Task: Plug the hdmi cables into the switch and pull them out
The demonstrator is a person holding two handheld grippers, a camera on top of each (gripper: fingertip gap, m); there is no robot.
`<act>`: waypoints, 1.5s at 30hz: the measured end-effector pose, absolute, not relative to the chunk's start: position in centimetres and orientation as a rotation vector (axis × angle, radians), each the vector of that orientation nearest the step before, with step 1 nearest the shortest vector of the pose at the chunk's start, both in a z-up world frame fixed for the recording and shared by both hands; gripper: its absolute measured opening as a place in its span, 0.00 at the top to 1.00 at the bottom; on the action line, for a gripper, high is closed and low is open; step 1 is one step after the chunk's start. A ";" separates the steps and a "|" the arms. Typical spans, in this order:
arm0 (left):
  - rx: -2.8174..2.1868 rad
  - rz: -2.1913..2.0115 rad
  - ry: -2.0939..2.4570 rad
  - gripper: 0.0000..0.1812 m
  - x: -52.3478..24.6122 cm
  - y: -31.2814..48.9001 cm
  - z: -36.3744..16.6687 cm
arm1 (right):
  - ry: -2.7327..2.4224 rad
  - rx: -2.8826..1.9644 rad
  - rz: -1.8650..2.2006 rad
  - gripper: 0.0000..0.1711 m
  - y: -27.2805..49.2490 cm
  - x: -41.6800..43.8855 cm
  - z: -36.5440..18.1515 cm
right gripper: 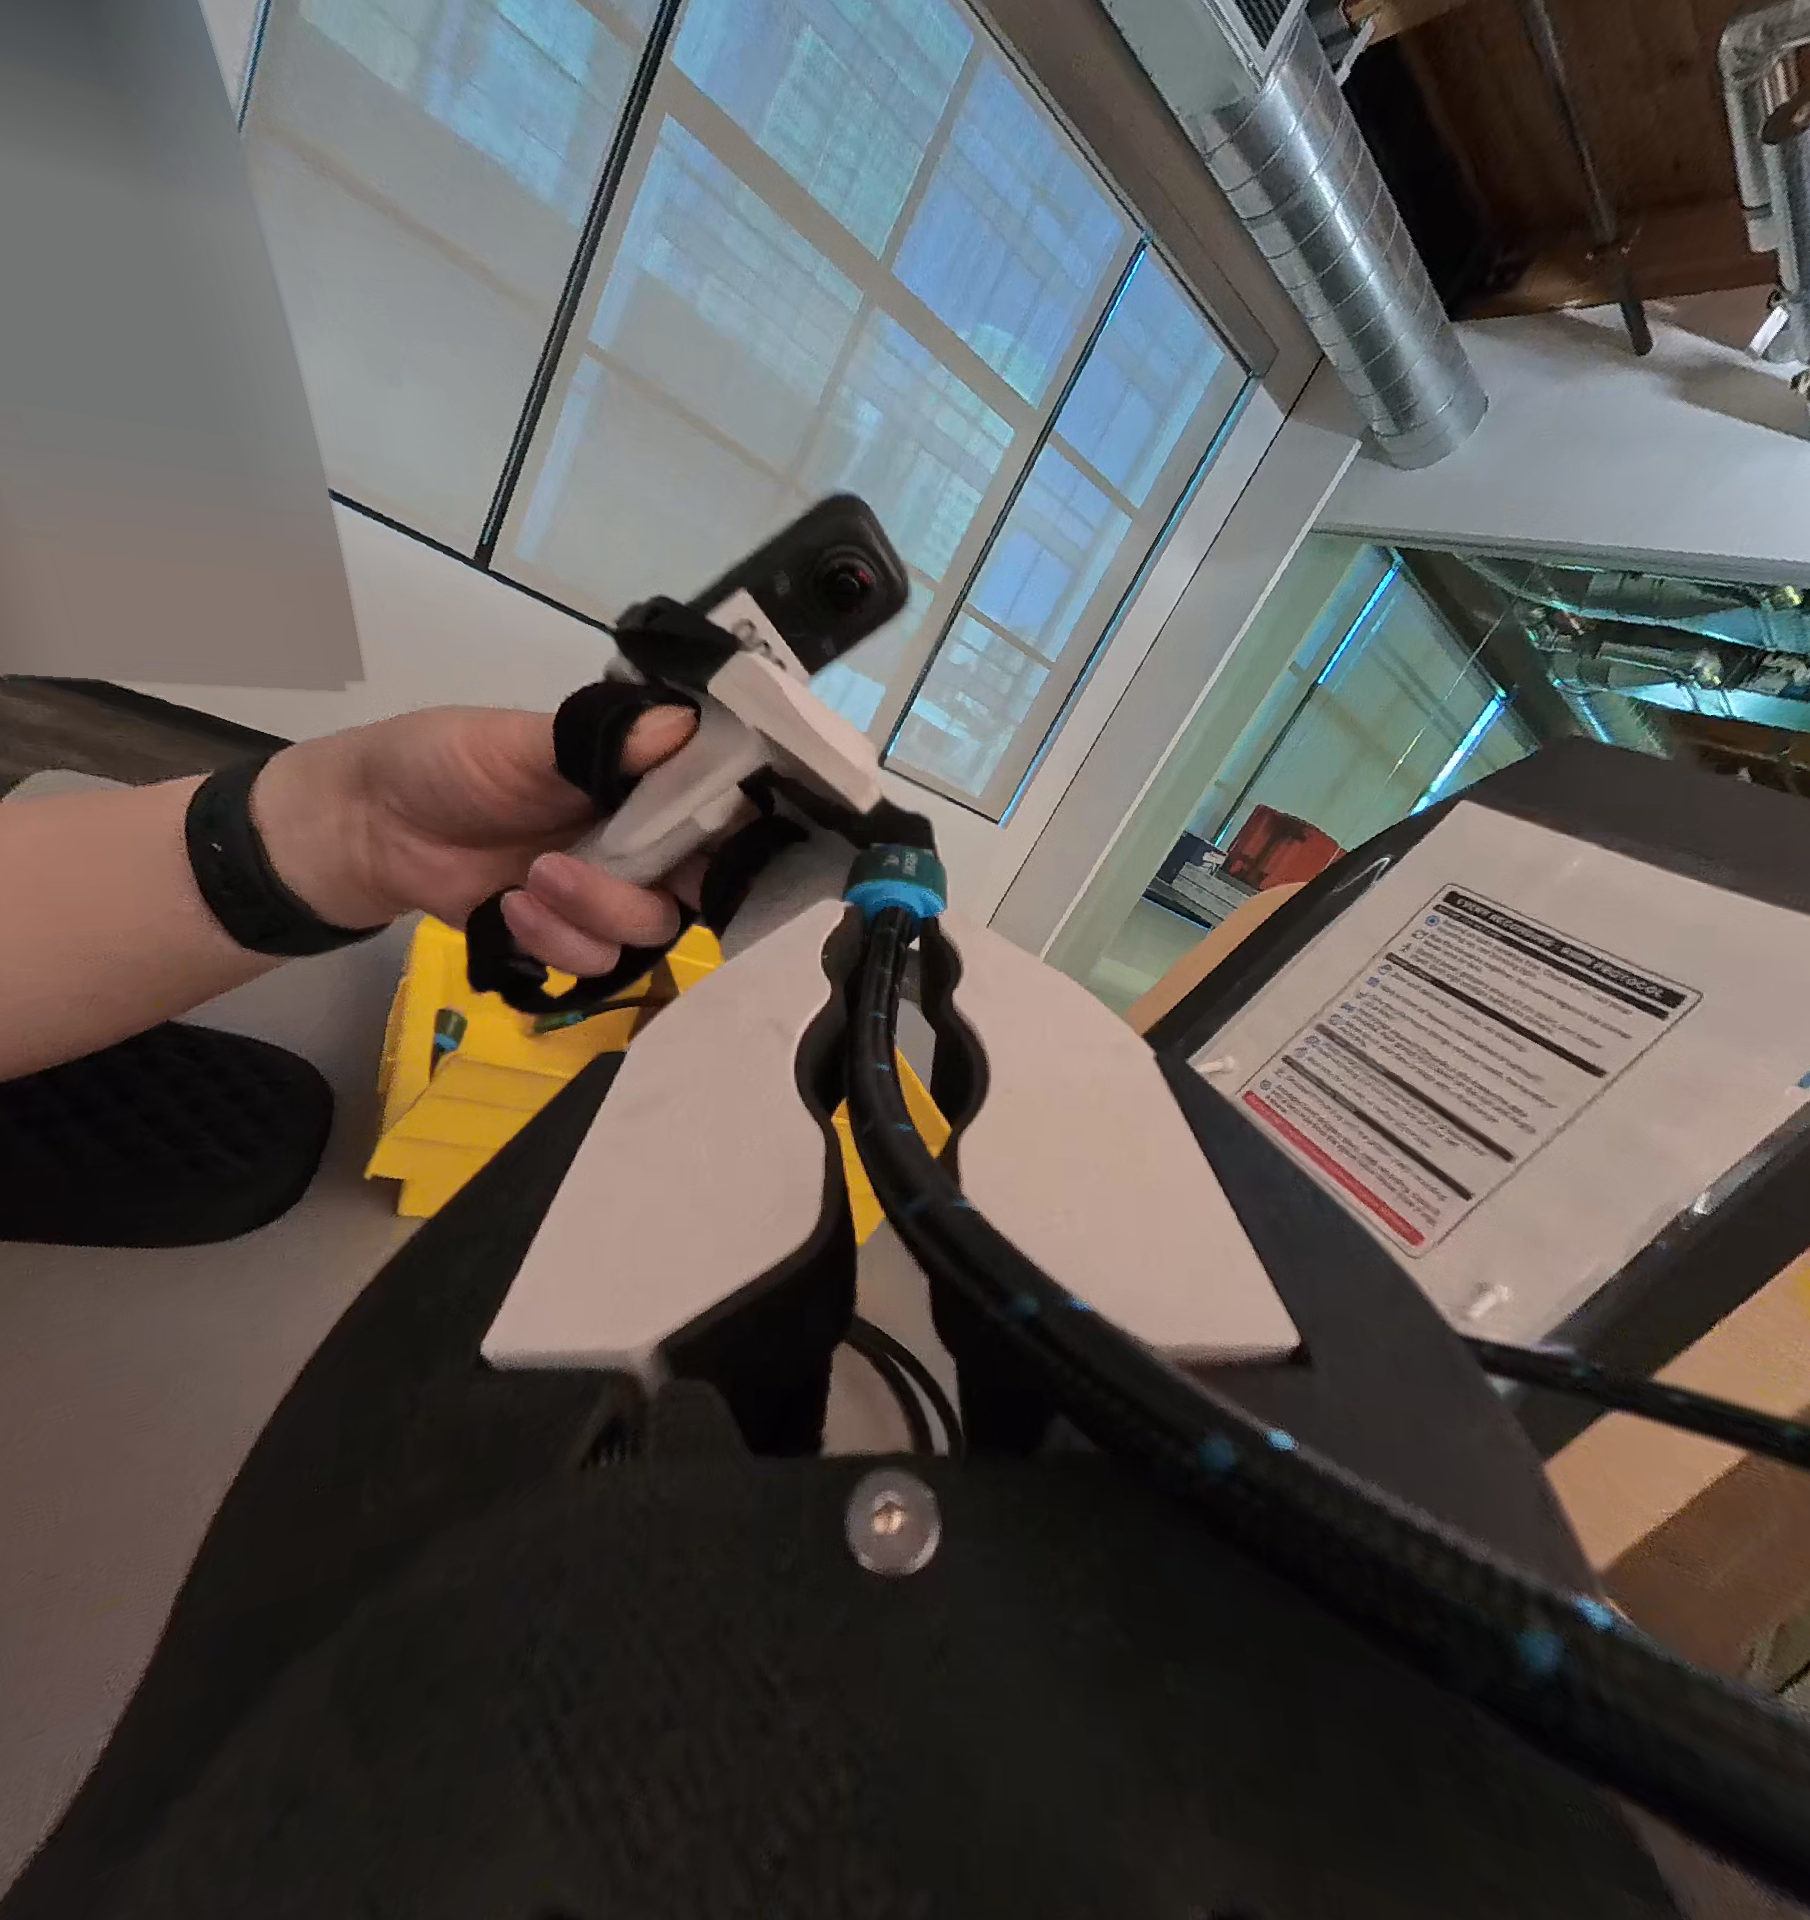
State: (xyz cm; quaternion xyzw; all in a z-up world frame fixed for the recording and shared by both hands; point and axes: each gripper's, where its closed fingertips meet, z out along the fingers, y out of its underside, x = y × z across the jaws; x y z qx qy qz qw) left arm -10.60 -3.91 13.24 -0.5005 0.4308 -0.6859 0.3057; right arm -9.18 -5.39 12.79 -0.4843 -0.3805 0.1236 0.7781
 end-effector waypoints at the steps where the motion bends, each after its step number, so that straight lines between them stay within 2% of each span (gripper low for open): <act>1: -1.311 -1.727 1.119 0.86 -11.0 -3.1 13.5 | -0.831 -1.057 0.256 0.94 -5.5 -8.8 13.0; 5: -1.284 -1.321 1.176 0.80 -12.3 -1.5 13.2 | -0.871 -1.104 0.173 0.94 -6.3 -6.8 14.5; 7: -1.333 -1.204 1.286 0.69 -12.1 -2.0 11.6 | -0.906 -1.132 0.117 0.94 -6.9 -6.0 14.9; 8: -1.357 -1.178 1.345 0.67 -11.7 -2.4 10.8 | -0.924 -1.147 0.092 0.94 -7.0 -5.8 14.9; 13: -1.336 -1.409 1.416 0.70 -9.7 -5.1 9.9 | -1.015 -1.169 -0.004 0.94 -7.1 -5.8 14.0; 17: -1.391 -1.546 1.380 0.73 -9.9 -4.2 9.6 | -1.094 -1.108 -0.026 0.94 -7.5 -6.6 13.3; 25: -1.400 -1.466 1.428 0.75 -10.8 -3.5 9.0 | -1.181 -0.904 0.361 0.94 -11.7 -7.5 14.2; 30: -1.502 -0.970 1.587 0.77 -10.4 -1.5 4.5 | -1.171 -0.903 0.398 0.94 -12.1 -6.5 14.6; 35: -1.608 -0.396 1.769 0.70 -10.0 1.4 -2.7 | -1.159 -0.903 0.379 0.94 -12.5 -5.7 15.1; 40: -1.746 -0.357 1.914 0.70 -8.4 0.9 -8.9 | -1.165 -0.912 0.383 0.94 -12.6 -5.4 15.1; 45: -1.815 -0.244 2.016 0.72 -9.0 1.2 -12.5 | -1.176 -0.922 0.388 0.94 -12.5 -5.5 14.9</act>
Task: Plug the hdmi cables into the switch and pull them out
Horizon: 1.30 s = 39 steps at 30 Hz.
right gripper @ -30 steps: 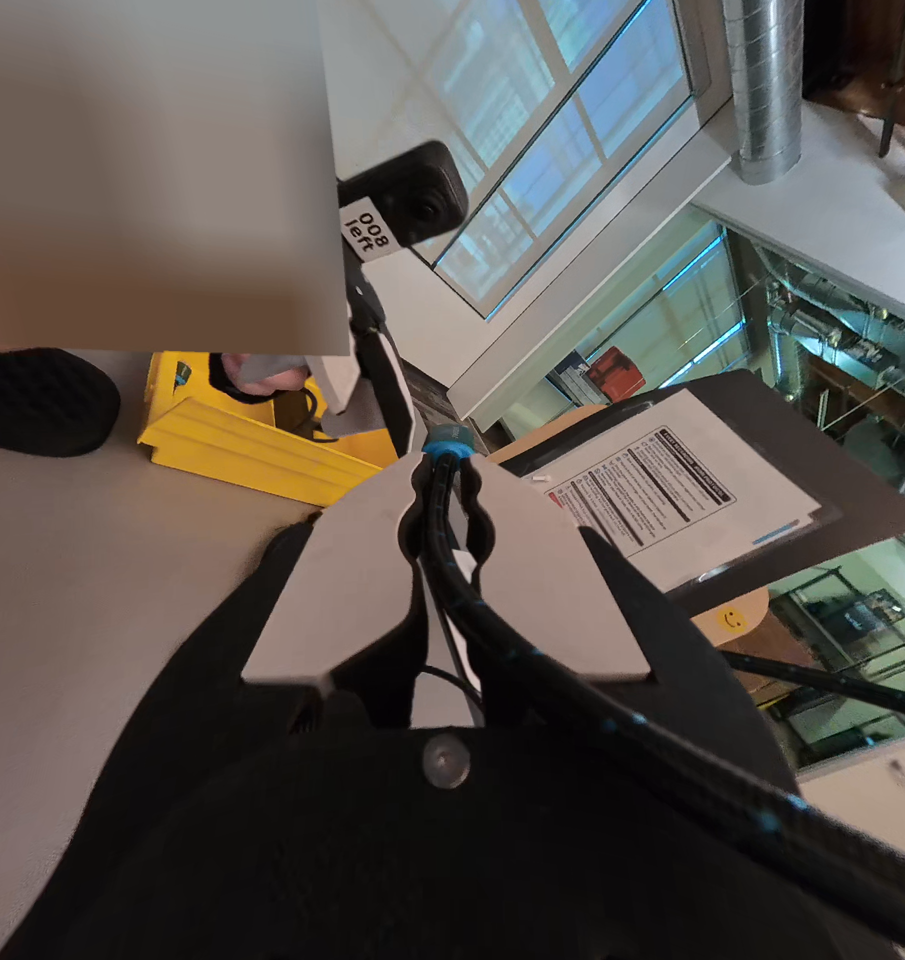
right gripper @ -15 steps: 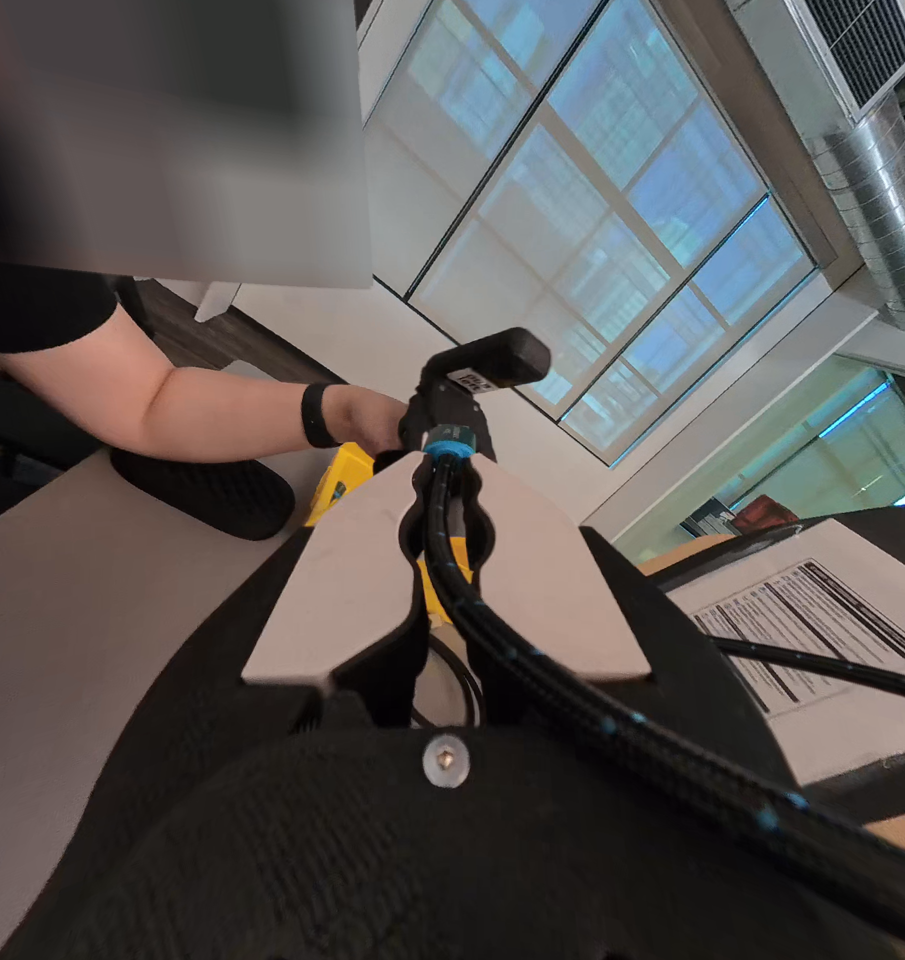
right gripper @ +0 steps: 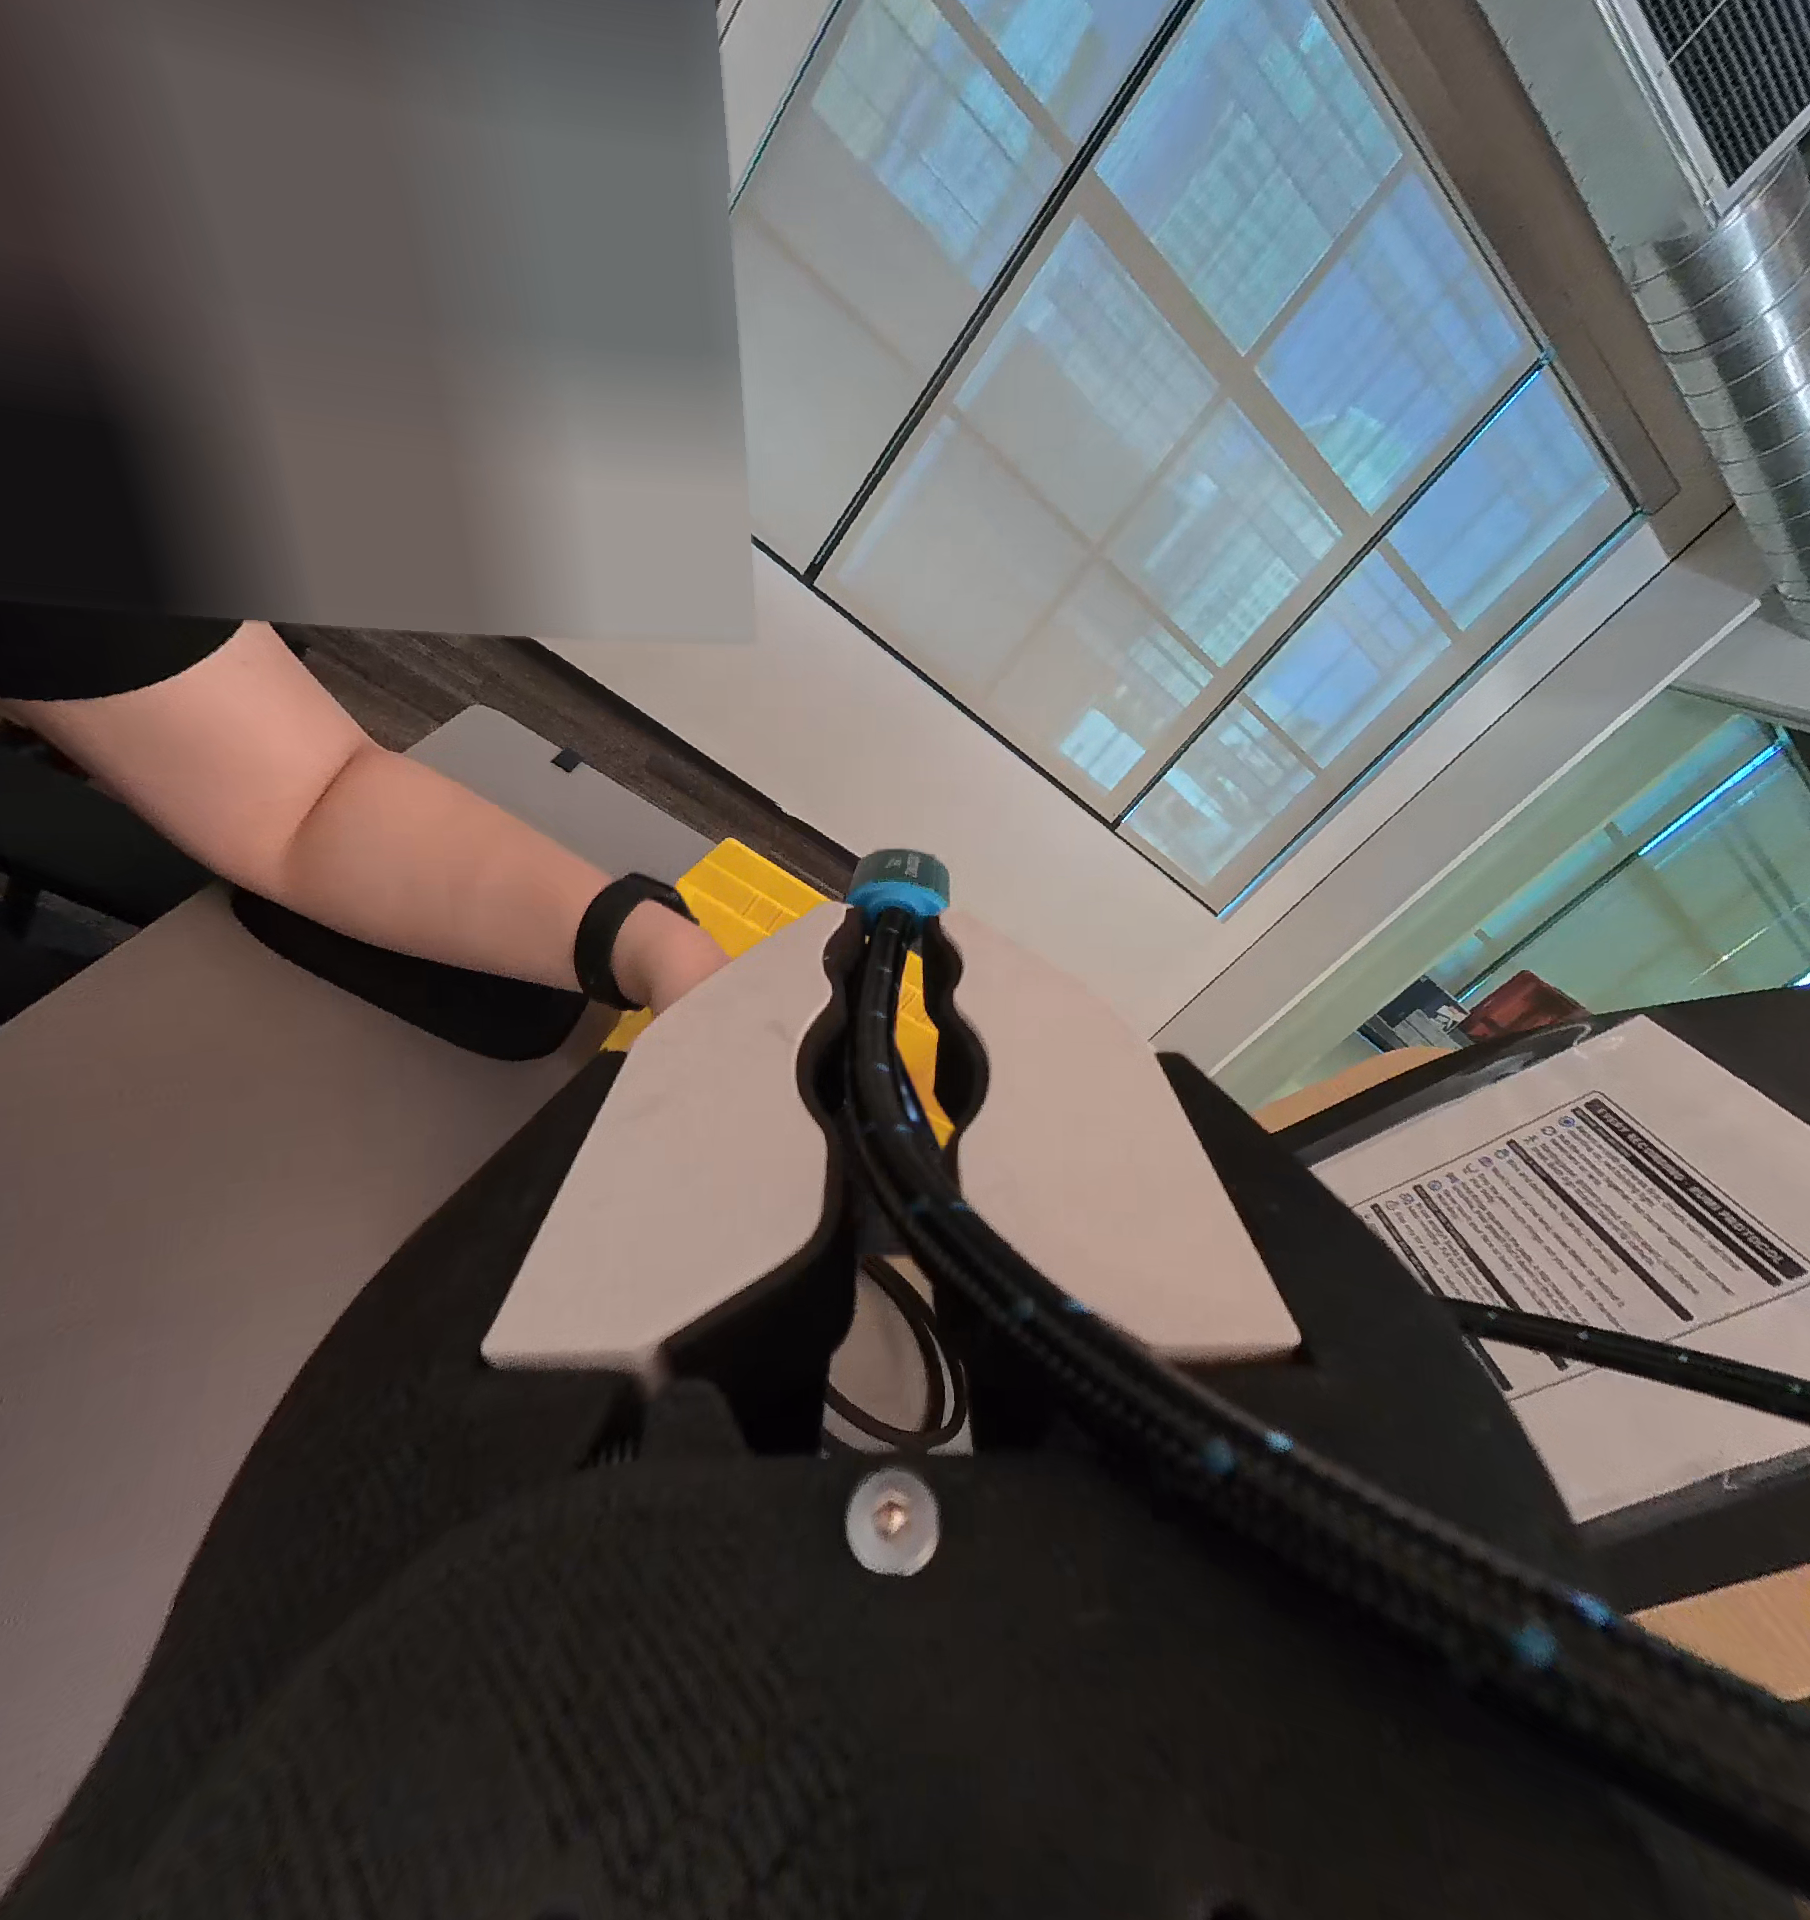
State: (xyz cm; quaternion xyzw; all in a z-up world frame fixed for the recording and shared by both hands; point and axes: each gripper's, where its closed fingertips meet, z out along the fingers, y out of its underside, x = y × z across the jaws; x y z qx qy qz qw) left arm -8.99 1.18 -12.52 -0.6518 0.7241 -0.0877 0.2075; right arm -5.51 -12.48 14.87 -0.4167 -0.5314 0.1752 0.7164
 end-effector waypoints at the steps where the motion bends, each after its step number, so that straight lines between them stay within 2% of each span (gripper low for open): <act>1: -1.825 -0.197 2.031 0.72 -9.2 1.4 -13.2 | -1.180 -0.925 0.383 0.93 -12.4 -5.6 14.8; 3: -1.842 -0.164 2.065 0.75 -9.6 1.4 -14.0 | -1.186 -0.929 0.381 0.94 -12.4 -5.7 14.7; 7: -1.884 -0.134 2.075 0.72 -10.3 2.3 -15.0 | -1.200 -0.932 0.377 0.94 -12.5 -5.9 14.5; 8: -1.882 -0.147 2.085 0.75 -10.2 2.2 -15.3 | -1.202 -0.932 0.377 0.94 -12.5 -6.0 14.5; 12: -1.872 -0.260 2.103 0.77 -9.5 1.5 -15.6 | -1.208 -0.941 0.380 0.94 -12.3 -6.1 14.4; 15: -1.859 -0.497 2.031 0.76 -7.9 0.8 -15.8 | -1.211 -0.952 0.380 0.93 -12.0 -6.4 14.0; 17: -1.810 -0.609 1.971 0.80 -6.6 0.7 -15.7 | -1.218 -0.966 0.383 0.94 -11.7 -6.6 13.7; 25: -1.951 -0.618 1.877 0.80 -5.4 0.4 -15.1 | -1.231 -1.006 0.358 0.93 -11.0 -6.4 12.8; 32: -1.941 -1.155 1.651 0.81 -4.3 -0.9 -9.6 | -1.162 -1.013 0.336 0.94 -10.9 -4.4 13.9; 39: -1.617 -1.476 1.497 0.82 -4.3 -1.5 -2.9 | -1.025 -1.221 0.315 0.94 -9.7 -0.5 14.1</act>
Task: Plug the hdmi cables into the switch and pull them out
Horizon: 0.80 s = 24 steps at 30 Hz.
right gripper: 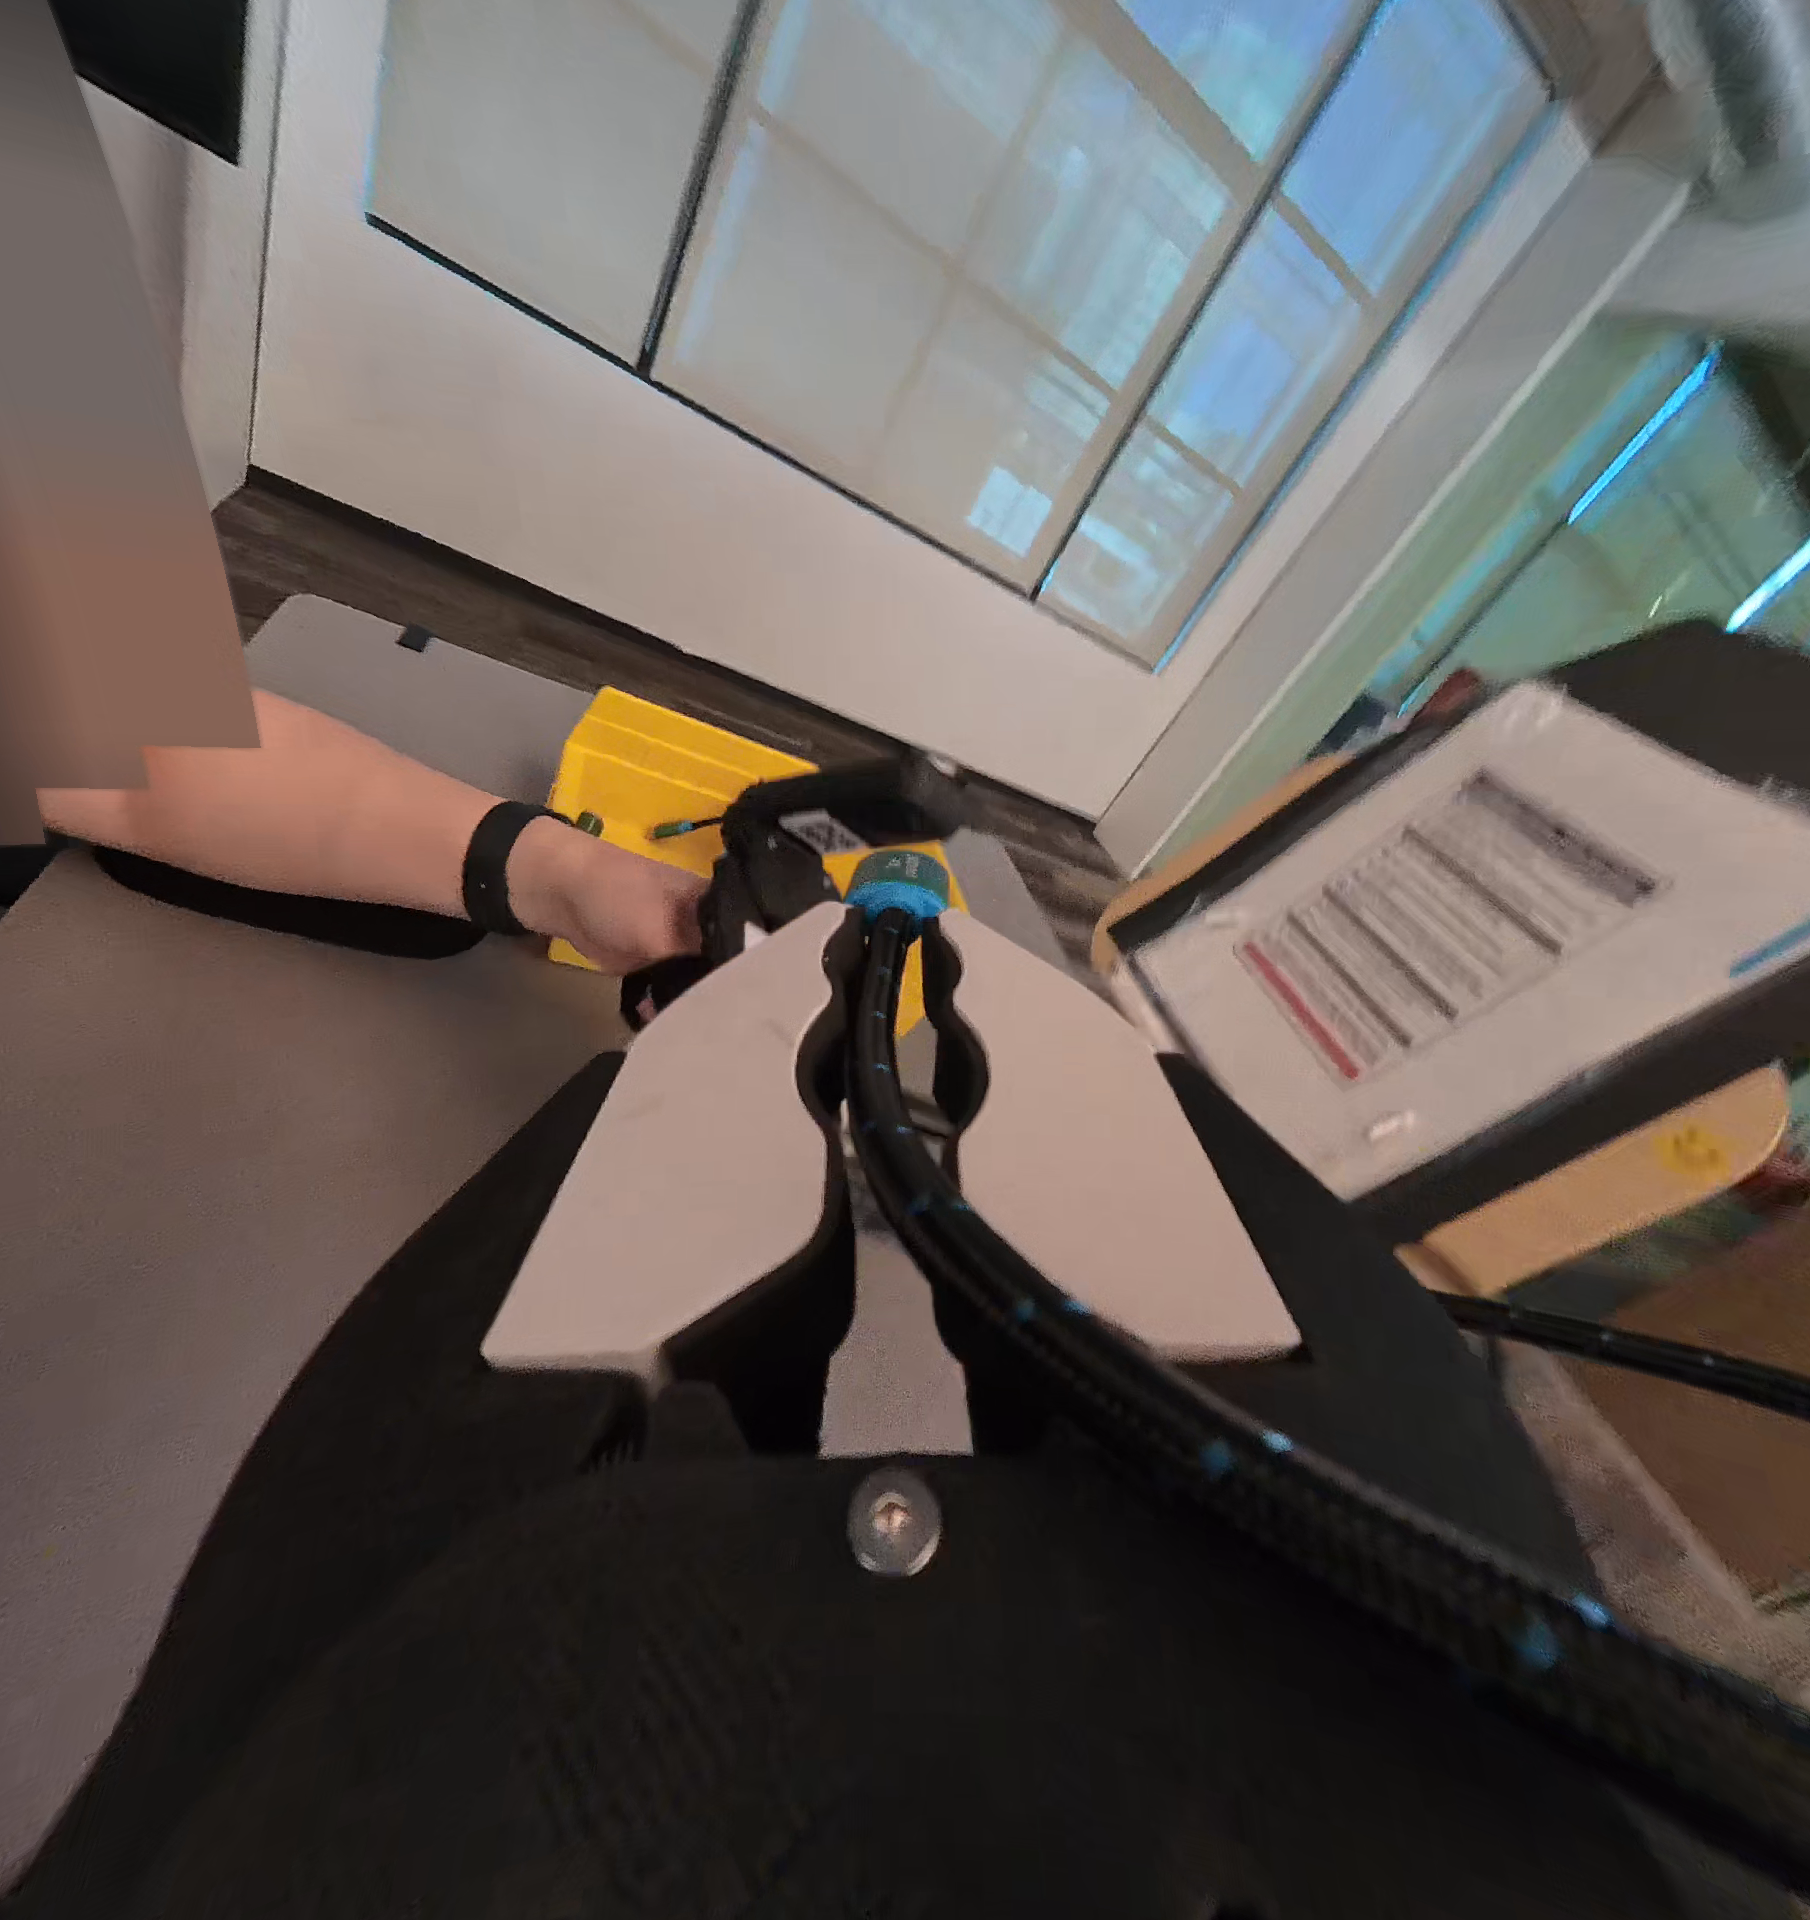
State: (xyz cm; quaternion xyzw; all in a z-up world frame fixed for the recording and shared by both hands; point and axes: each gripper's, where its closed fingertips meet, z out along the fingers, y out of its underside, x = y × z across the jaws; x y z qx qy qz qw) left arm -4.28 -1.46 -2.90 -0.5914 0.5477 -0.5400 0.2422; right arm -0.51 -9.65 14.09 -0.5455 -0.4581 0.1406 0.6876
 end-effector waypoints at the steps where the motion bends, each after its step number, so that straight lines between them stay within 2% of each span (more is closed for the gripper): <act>1: -1.585 -1.493 1.492 0.82 -4.2 -1.7 -2.4 | -1.013 -1.284 0.342 0.94 -9.5 -0.1 13.7; 15: -1.078 -1.715 1.439 0.82 -6.5 -5.0 5.0 | -0.909 -1.492 0.580 0.94 -10.8 -0.6 13.7; 24: -1.004 -1.677 1.489 0.83 -6.9 -6.3 5.8 | -0.971 -1.506 0.622 0.94 -10.7 -3.4 13.1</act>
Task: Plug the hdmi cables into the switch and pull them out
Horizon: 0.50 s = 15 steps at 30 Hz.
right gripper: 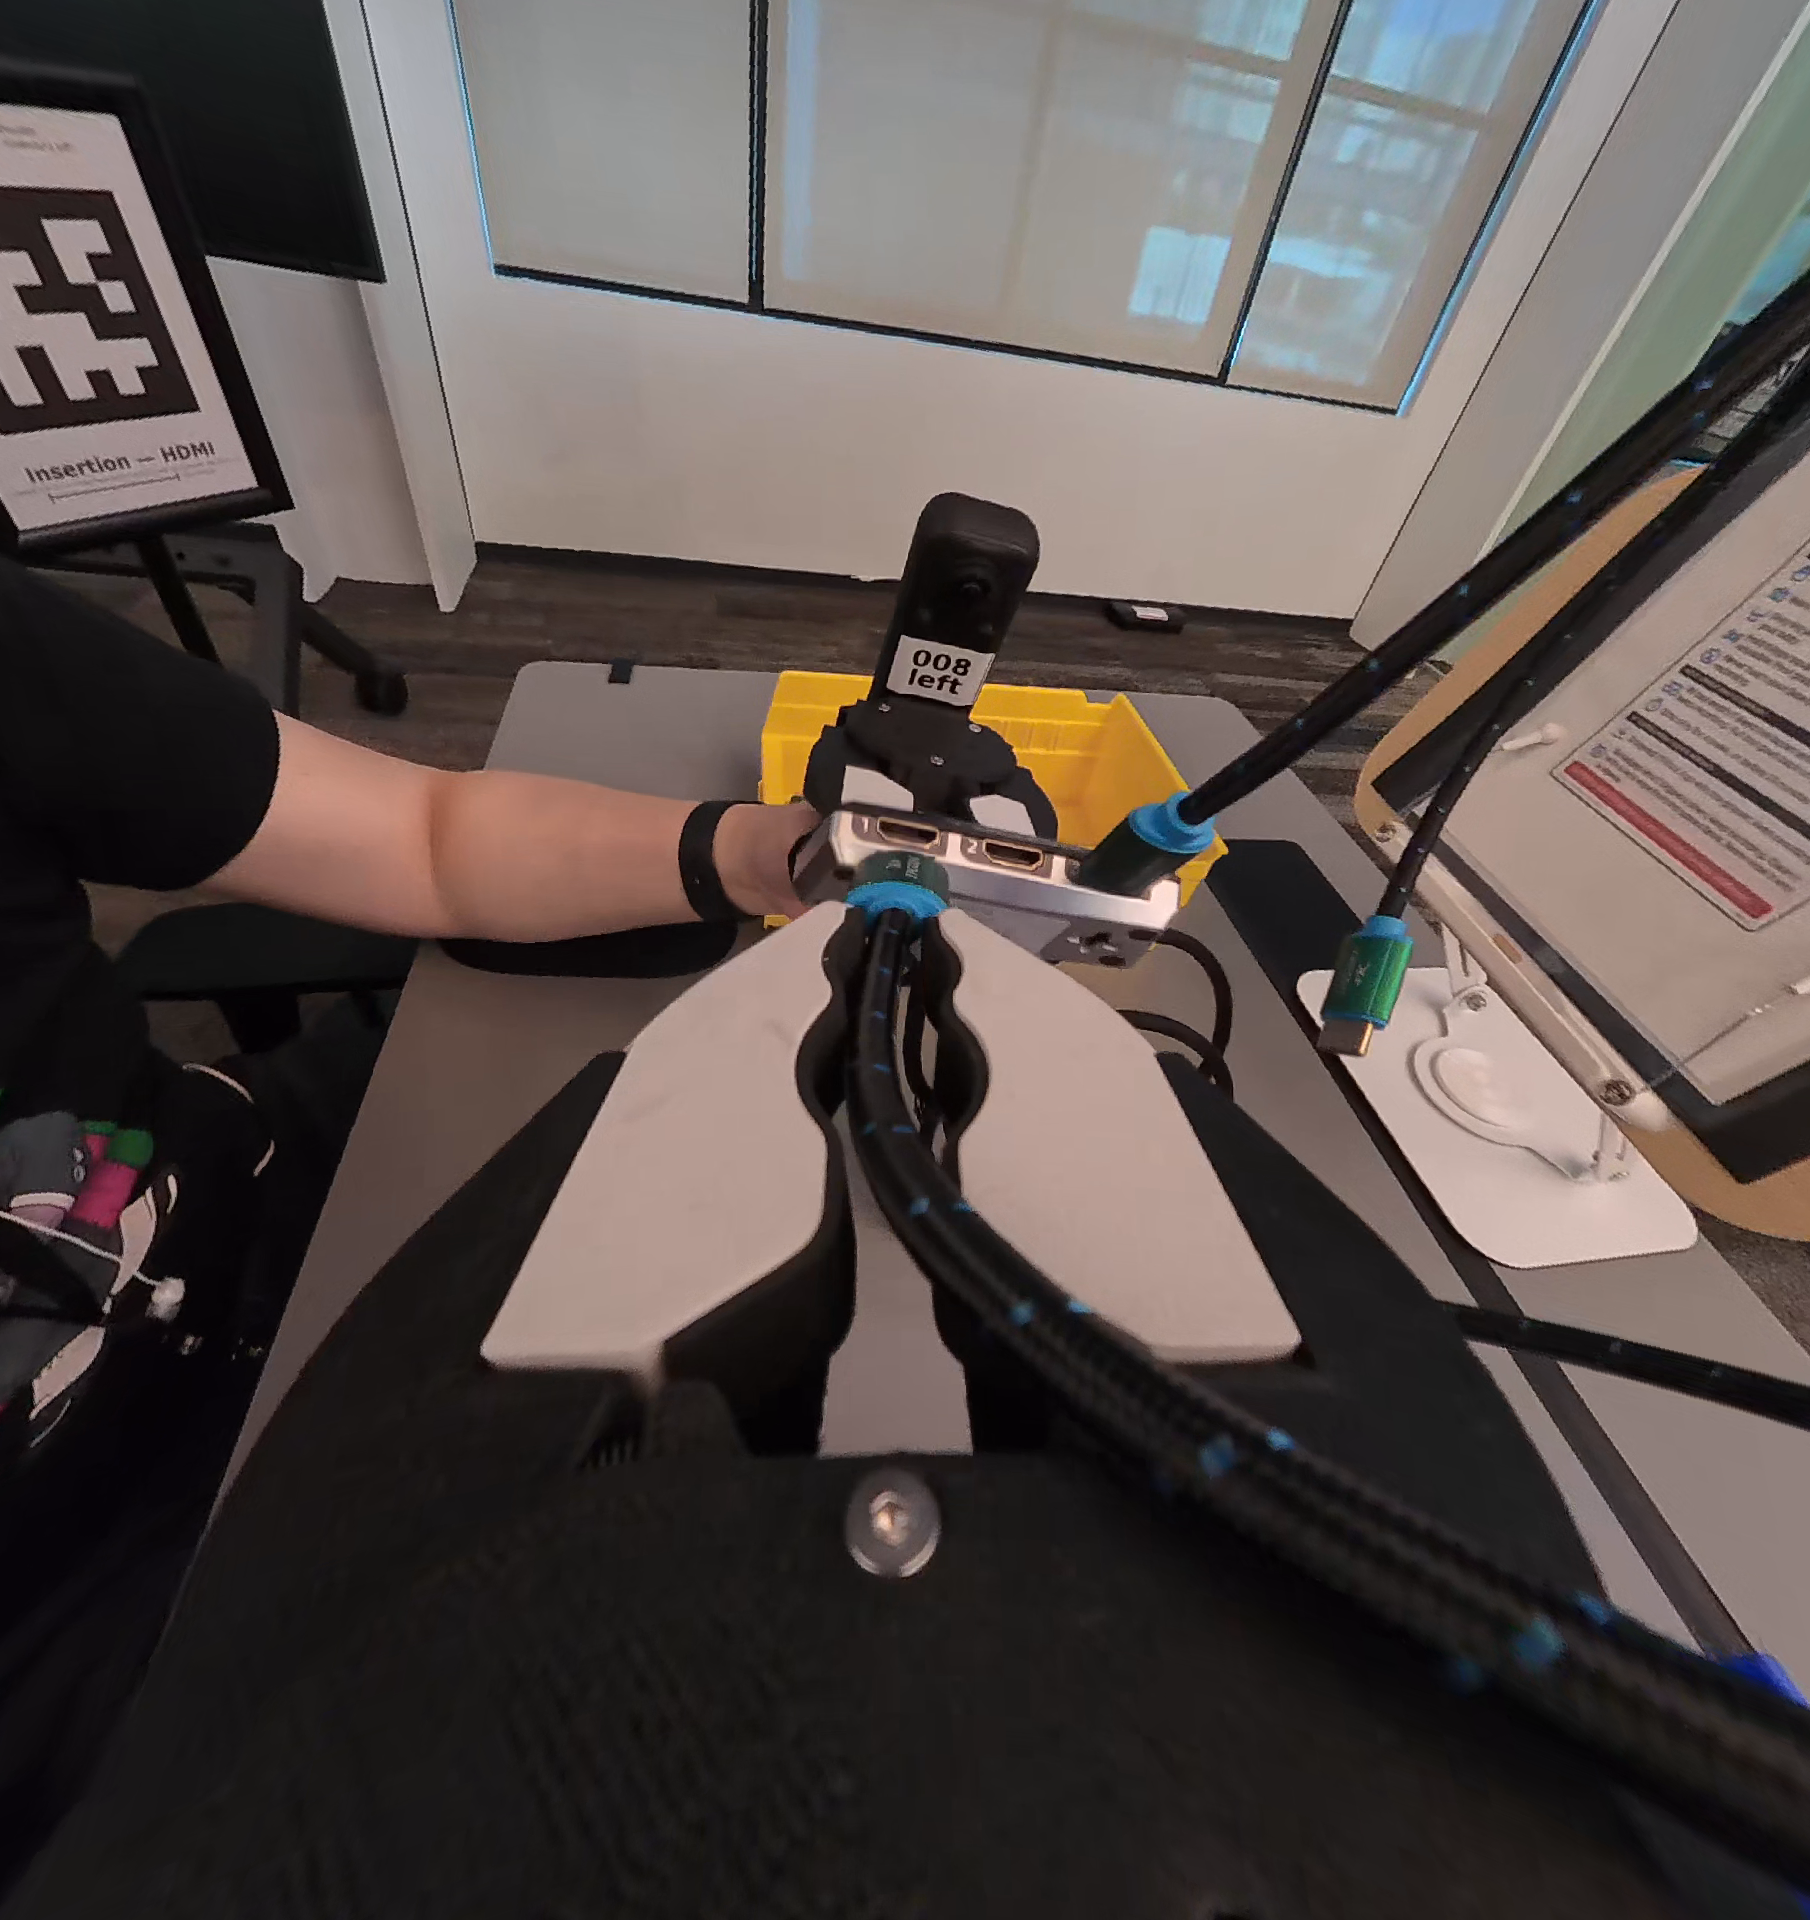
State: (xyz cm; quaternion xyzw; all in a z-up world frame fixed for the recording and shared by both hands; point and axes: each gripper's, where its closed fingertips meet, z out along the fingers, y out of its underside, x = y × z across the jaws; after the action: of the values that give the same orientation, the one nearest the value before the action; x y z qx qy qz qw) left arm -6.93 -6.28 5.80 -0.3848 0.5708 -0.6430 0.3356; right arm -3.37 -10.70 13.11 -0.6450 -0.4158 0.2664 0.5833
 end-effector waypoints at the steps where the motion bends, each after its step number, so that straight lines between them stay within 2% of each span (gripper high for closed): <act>1: -1.004 -1.668 1.494 0.83 -6.9 -6.3 5.7 | -0.976 -1.508 0.623 0.94 -10.7 -3.5 13.0; 15: -1.014 -1.588 1.581 0.83 -6.8 -6.8 4.9 | -1.005 -1.542 0.629 0.94 -11.1 -3.6 12.4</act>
State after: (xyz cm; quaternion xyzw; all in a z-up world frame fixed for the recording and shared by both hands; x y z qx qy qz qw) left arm -6.79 -6.80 4.86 -0.3883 0.6058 -0.6086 0.3344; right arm -3.63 -11.11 12.45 -0.6550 -0.4269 0.2672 0.5633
